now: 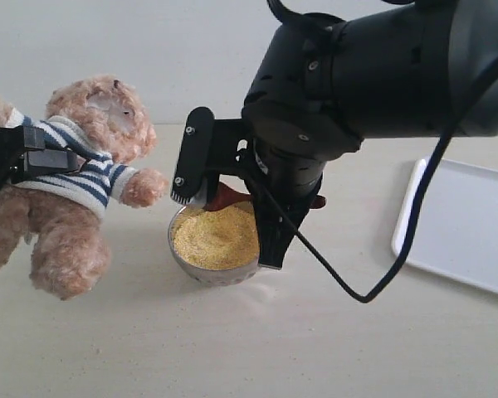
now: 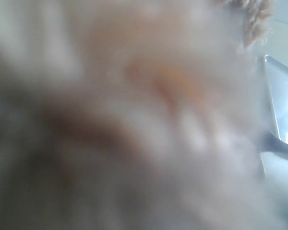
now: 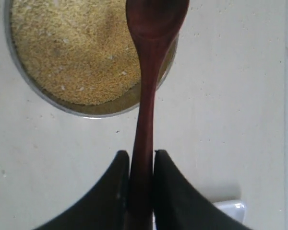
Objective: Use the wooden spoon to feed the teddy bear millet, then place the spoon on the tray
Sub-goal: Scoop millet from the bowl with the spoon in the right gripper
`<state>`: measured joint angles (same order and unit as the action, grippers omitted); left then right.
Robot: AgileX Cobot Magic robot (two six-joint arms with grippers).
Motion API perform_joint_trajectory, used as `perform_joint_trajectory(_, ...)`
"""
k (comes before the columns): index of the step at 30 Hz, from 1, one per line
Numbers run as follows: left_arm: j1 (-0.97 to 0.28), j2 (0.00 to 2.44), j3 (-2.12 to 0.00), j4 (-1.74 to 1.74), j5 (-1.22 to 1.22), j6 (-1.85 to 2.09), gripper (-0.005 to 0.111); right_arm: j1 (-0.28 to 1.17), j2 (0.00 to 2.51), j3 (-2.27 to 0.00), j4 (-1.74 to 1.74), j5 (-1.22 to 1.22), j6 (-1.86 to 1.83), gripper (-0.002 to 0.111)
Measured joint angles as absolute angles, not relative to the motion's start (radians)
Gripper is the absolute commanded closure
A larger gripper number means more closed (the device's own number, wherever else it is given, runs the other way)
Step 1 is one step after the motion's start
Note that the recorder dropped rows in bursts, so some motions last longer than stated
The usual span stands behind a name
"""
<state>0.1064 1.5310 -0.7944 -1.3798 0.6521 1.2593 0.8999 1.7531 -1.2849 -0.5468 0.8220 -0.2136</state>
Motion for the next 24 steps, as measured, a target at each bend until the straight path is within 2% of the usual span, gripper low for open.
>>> perform_joint_trajectory(7, 0.106, 1.531, -0.794, -1.38, 0.661, 1.259, 0.102, 0.851, 1.787, -1.285, -0.511, 0.813, -0.195, 0.109)
perform_joint_trajectory(24, 0.106, 1.531, -0.794, -1.38, 0.663, 1.259, 0.102, 0.849, 1.865, -1.285, -0.448, 0.805, -0.231, 0.109)
